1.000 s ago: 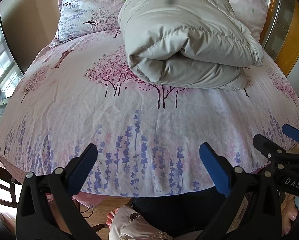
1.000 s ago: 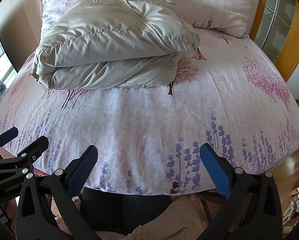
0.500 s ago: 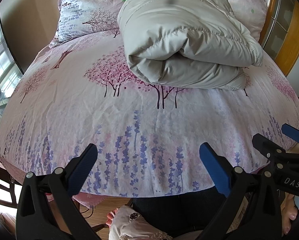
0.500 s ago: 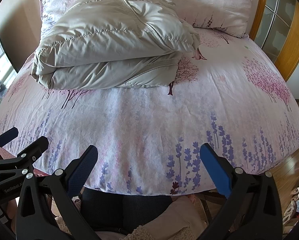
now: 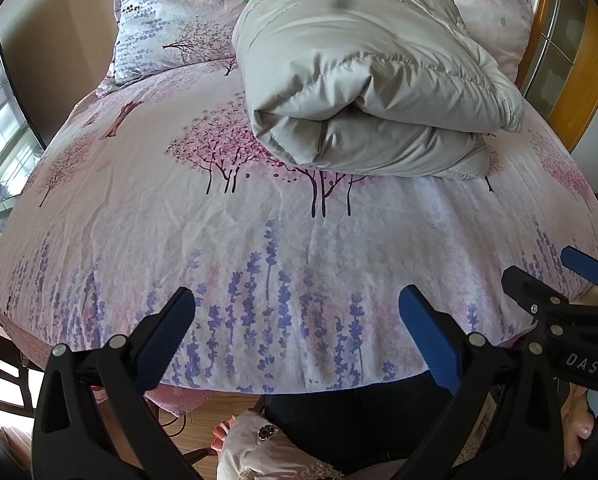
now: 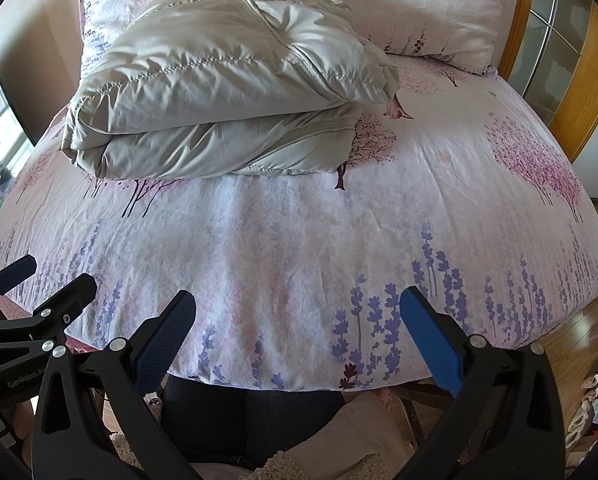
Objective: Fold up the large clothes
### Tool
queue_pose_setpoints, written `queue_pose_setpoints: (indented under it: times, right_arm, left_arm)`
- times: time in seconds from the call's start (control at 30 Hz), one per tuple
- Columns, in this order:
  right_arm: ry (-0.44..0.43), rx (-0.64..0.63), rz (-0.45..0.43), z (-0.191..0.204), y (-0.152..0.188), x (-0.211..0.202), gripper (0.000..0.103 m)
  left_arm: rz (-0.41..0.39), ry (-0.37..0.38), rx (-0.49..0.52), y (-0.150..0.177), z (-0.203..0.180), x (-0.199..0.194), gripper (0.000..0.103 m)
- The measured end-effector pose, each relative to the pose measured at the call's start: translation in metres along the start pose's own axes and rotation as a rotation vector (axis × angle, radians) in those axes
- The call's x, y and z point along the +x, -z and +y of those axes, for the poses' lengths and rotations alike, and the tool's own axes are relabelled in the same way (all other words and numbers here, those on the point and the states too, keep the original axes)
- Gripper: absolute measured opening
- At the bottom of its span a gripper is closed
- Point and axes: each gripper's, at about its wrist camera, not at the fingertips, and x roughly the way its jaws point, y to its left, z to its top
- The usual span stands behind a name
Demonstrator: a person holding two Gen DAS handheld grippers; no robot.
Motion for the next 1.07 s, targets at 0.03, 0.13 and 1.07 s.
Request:
queue_pose_setpoints:
  times: [0.03,0.13,1.07]
  right_arm:
    - [0.000,0.001,0.000,0.0002,0.0005,-0.0001,0.102]
    - [-0.001,0.000,-0.001,-0.0011,-0.0004,0.0002,0.102]
    - [-0.003,-0.001,0.003,-0.0011,-0.0005,0.0016,0.102]
  left_arm:
    - [0.000,0.001,0.001,-0.0001,-0.0001,-0.0001,0.101]
    - [0.000,0.002,0.005,-0.0005,-0.0005,-0.0005,0.101]
    - [-0.013,0.004,0.007,-0.0028,0.0017,-0.0024,0.101]
